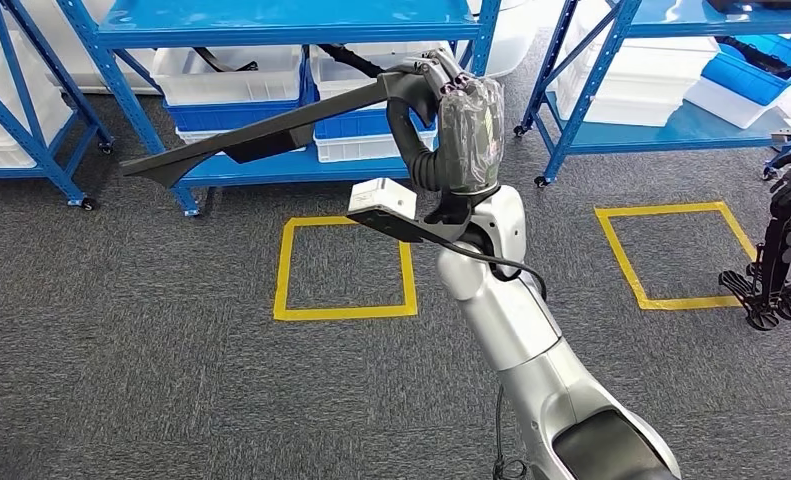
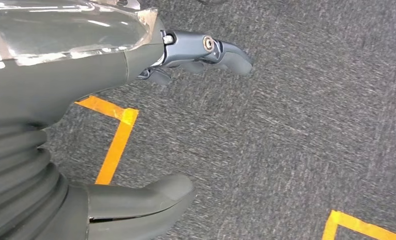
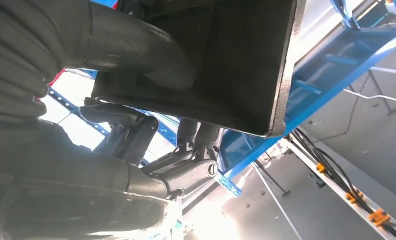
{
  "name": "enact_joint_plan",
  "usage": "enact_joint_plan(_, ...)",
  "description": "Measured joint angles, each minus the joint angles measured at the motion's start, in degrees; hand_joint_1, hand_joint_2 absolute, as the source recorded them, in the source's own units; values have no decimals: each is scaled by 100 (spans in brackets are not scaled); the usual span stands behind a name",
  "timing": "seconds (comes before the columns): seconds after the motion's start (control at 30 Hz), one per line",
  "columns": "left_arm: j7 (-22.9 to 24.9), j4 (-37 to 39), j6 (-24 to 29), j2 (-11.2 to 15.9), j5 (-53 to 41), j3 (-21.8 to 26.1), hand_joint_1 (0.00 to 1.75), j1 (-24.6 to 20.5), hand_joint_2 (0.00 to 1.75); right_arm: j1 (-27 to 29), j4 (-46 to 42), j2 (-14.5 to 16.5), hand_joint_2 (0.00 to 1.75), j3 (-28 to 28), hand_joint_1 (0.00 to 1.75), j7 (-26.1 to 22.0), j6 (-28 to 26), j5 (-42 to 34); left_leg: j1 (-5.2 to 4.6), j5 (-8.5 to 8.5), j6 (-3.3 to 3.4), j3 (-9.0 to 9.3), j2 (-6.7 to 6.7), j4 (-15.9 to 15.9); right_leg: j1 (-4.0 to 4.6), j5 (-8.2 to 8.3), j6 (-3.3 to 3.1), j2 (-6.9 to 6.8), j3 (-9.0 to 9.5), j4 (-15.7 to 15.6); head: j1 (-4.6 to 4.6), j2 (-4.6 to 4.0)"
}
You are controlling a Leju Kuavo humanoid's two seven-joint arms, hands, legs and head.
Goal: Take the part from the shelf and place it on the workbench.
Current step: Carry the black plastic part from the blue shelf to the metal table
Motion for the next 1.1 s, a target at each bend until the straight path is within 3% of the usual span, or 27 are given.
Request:
enact_joint_plan(0.03,0,0,0,-2,0,1,0,3,175,3,10,1,175,0,175,0,0,15,7,29,-18,-33,-1,2,-18,40,52,0,132,-145,0,0)
enact_joint_plan(0.1,0,-1,0,-3,0,2,0,4,175,2,17,6,175,1,175,0,0,36,21,73,-68,-69,-4,8,-62,230,146,-5,643,-951,1,0)
enact_joint_plan(0.17,0,-2,1,-1,0,3,0,3,175,-1,18,20,175,1,175,0,-1,41,7,103,-131,-96,-6,16,-64,363,129,11,1003,-1568,-1,0)
enact_joint_plan(0.2,0,-2,1,5,0,4,0,3,175,-1,21,30,175,0,175,2,-1,47,-3,115,-121,-111,-7,18,-65,378,94,24,1048,-1667,-6,0)
enact_joint_plan(0.3,0,-2,2,16,0,10,0,8,175,-2,29,51,175,-5,175,37,-1,137,-1,179,-29,-138,-10,-8,-54,439,6,43,1023,-1671,-14,0)
enact_joint_plan(0.47,-1,-2,2,15,0,48,0,9,175,-1,30,75,175,-18,175,87,-1,275,32,279,-145,-141,-10,-100,-9,489,-82,42,971,-1668,-14,0)
enact_joint_plan(0.73,0,-2,2,11,0,86,0,9,175,-1,30,86,175,-39,175,90,-1,278,44,309,-230,-153,-9,-121,12,507,-111,41,949,-1666,-14,0)
enact_joint_plan(0.87,-3,-4,5,14,-2,91,0,8,175,-7,30,128,175,-53,175,103,-1,334,60,391,-120,-56,-9,-318,-19,533,-25,32,973,-1742,-11,0)
enact_joint_plan(0.93,-3,-4,11,2,-4,92,0,1,175,-18,31,140,175,-69,175,119,-2,410,100,502,-83,33,-9,-521,-8,340,-34,30,822,-1434,3,0)
enact_joint_plan(1.0,-3,-4,16,-2,-4,96,0,0,175,-15,36,139,175,-87,175,134,-2,457,107,542,-91,9,-30,-550,-50,21,-36,32,505,-754,10,0)
enact_joint_plan(1.03,-2,-3,18,-4,-4,97,0,7,175,-3,41,139,175,-96,175,140,-2,474,119,555,-113,-23,-50,-543,-82,-84,-1,31,370,-461,9,0)
enact_joint_plan(1.07,-2,-3,19,-8,-4,97,0,14,175,9,48,139,175,-98,175,142,-2,486,142,567,-145,-58,-77,-528,-120,-95,64,31,335,-376,9,0)
enact_joint_plan(1.1,-2,-2,20,-13,-4,98,0,18,175,17,54,139,175,-98,175,142,-2,497,176,577,-187,-100,-107,-498,-164,-25,156,31,412,-505,9,0)
